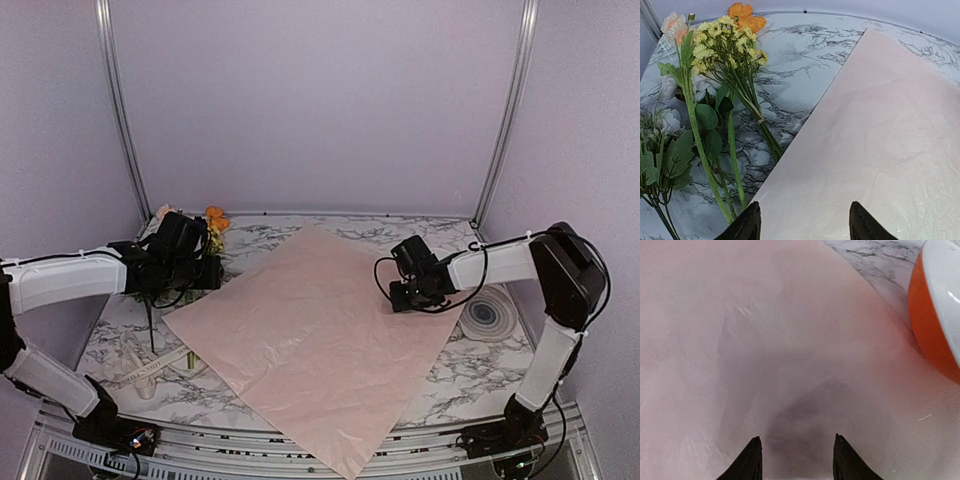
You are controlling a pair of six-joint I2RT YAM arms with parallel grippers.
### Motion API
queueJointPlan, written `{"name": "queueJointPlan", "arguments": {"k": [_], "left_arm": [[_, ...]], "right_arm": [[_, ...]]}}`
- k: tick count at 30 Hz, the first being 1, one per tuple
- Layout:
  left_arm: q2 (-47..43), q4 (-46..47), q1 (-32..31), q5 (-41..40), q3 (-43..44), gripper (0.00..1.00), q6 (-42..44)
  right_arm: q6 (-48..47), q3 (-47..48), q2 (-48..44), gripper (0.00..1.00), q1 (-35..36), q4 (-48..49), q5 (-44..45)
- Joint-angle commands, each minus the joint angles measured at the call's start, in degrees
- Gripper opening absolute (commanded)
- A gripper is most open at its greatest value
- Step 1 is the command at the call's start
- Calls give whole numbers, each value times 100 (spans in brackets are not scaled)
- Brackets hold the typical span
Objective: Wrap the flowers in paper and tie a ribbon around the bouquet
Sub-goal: Flatten out the folded wrapping paper at the center of the board, then pick up the fake flower from the corner of the board.
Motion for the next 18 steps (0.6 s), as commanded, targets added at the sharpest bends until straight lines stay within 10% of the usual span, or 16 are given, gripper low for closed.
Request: {"name": "queueJointPlan", "arguments": {"k": [1,11,18], "left_arm": [[-394,-1024,-424,-549,-35,61,-726],[-652,-1567,-647,-1264,-150,55,-1639],[647,-1650,642,-874,559,50,-1227]], "right_arm": [[-737,-419,-1057,47,-24,208,33],[-910,-1469,-2581,47,200,1190,-1342],[-905,-1374,-2529,47,207,1086,-1480]]}}
